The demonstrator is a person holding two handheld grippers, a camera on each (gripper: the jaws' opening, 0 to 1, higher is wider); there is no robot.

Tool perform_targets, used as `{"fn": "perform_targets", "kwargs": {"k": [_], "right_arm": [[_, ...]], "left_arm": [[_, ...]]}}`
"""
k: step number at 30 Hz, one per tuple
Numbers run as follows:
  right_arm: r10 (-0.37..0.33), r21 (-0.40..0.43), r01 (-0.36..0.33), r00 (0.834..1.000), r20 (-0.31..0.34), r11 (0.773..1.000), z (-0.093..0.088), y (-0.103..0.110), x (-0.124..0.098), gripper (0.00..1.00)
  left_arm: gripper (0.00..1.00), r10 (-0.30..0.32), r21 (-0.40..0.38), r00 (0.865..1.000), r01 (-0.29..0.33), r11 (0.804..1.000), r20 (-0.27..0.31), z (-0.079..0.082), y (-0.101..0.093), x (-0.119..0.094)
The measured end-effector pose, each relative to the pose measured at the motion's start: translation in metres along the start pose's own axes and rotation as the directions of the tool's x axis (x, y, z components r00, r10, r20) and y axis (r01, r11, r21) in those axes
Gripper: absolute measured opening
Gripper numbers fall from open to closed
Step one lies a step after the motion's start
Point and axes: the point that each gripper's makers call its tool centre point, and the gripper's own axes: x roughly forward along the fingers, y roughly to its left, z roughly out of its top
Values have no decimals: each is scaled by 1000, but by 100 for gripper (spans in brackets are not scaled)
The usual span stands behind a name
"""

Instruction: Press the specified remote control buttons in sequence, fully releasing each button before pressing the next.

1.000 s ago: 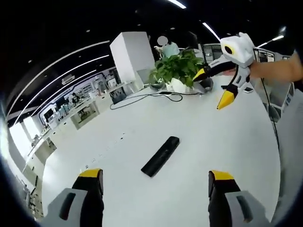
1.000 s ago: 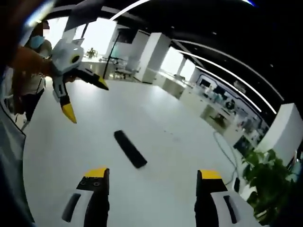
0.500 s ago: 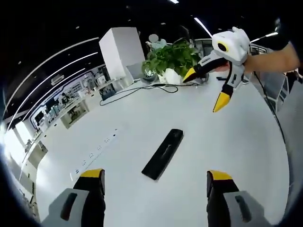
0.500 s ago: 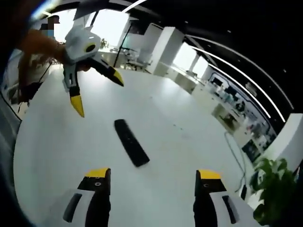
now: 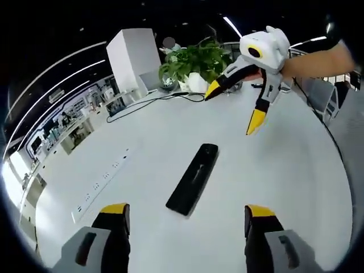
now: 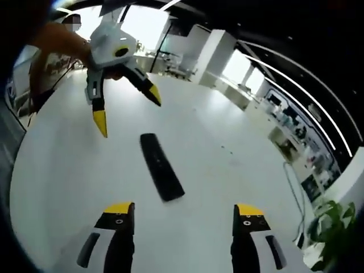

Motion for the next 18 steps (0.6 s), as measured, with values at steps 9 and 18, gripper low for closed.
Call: {"fn": "perform_targets", "kwargs": {"k": [9,18], "right_arm": [[69,-30,-69,998,-7,997,1,1,20,66],[145,-36,-145,989,3,989,7,1,37,63]], "left_arm": [[82,-62,23,998,62,998,-1,4,1,17],[73,-128,39,992,129,991,-18,0,0,26]]}}
